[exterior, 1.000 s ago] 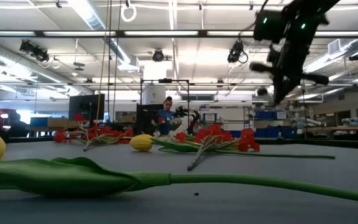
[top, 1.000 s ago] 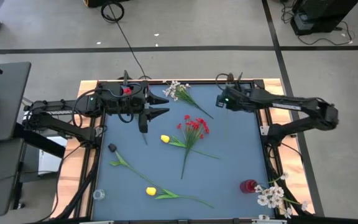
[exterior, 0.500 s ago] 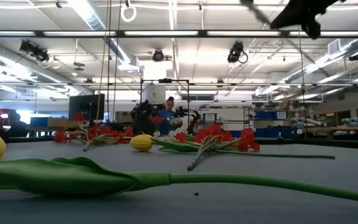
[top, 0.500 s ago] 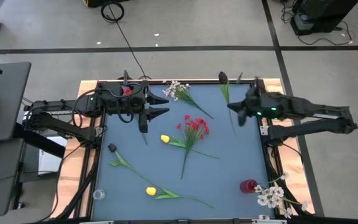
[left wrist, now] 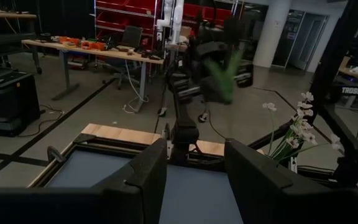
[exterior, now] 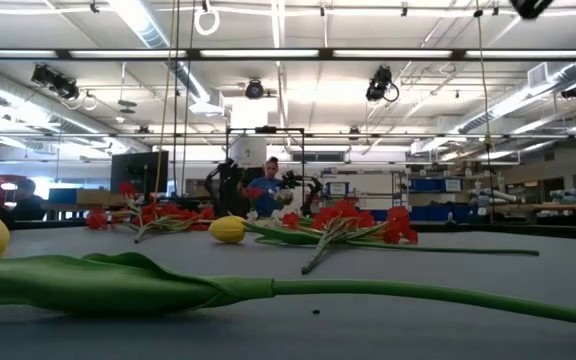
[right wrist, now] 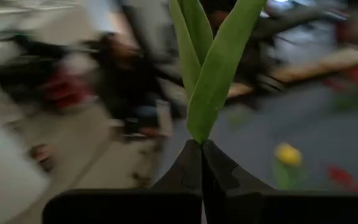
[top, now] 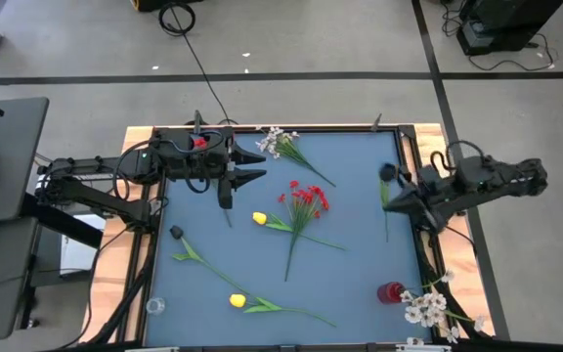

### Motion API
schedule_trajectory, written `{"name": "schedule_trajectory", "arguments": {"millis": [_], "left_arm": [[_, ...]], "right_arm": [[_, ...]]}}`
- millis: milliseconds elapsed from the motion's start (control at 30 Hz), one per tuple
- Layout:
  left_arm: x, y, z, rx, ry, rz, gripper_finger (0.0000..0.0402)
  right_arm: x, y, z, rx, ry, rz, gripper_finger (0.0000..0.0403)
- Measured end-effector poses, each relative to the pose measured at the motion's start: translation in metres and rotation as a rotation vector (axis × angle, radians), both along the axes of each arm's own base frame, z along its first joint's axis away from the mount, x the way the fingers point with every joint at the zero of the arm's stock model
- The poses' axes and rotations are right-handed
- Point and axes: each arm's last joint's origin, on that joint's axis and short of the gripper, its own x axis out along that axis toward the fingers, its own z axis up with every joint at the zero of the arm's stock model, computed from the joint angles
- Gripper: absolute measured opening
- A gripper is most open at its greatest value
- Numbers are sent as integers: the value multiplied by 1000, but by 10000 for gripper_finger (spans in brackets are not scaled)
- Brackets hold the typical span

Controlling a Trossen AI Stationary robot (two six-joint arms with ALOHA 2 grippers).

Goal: Sort flowers into vase by color
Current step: Put the top black tulip into the red vase

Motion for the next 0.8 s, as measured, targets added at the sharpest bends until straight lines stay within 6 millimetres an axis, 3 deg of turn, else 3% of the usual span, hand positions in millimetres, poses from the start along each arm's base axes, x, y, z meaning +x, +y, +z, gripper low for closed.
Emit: {"name": "schedule_trajectory", "arguments": {"millis": [167, 433, 800], "left_arm": [[0, 0, 0, 0, 0, 0, 167], [0, 0, 0, 0, 0, 0, 167], [0, 0, 0, 1, 0, 0, 167]], "right_arm": [[8, 16, -1, -59, -163, 228, 0], [18, 34, -10, 59, -126, 361, 0], [3, 44, -14, -10, -153, 688, 0]]}}
